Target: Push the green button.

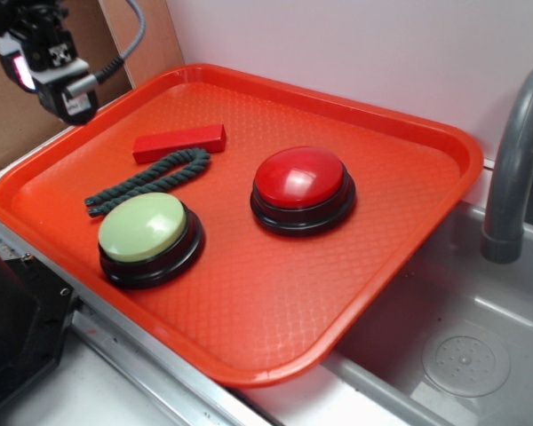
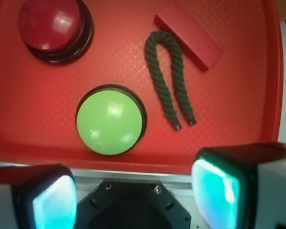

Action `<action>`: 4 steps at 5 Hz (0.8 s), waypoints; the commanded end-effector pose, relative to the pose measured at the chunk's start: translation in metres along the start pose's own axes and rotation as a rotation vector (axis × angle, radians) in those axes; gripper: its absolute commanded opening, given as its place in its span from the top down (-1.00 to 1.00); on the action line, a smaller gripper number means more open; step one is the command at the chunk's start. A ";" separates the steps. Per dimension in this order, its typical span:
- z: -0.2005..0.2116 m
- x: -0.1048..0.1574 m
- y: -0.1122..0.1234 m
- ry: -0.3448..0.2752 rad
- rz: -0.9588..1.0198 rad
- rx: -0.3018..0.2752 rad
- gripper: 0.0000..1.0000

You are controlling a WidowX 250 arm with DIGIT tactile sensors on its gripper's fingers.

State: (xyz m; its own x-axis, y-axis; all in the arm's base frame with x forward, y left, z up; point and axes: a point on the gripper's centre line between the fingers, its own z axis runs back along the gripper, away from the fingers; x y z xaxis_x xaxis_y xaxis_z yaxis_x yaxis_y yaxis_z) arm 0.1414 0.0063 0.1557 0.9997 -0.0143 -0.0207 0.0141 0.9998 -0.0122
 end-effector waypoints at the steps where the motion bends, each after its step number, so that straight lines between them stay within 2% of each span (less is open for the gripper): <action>1: 0.022 0.006 0.003 -0.045 0.017 -0.004 -1.00; 4: 0.037 0.002 0.004 -0.067 0.029 -0.013 -1.00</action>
State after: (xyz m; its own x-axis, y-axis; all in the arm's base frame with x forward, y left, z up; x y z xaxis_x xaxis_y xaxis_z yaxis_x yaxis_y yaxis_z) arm 0.1371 0.0081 0.1793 1.0000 0.0031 -0.0039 -0.0032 0.9996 -0.0265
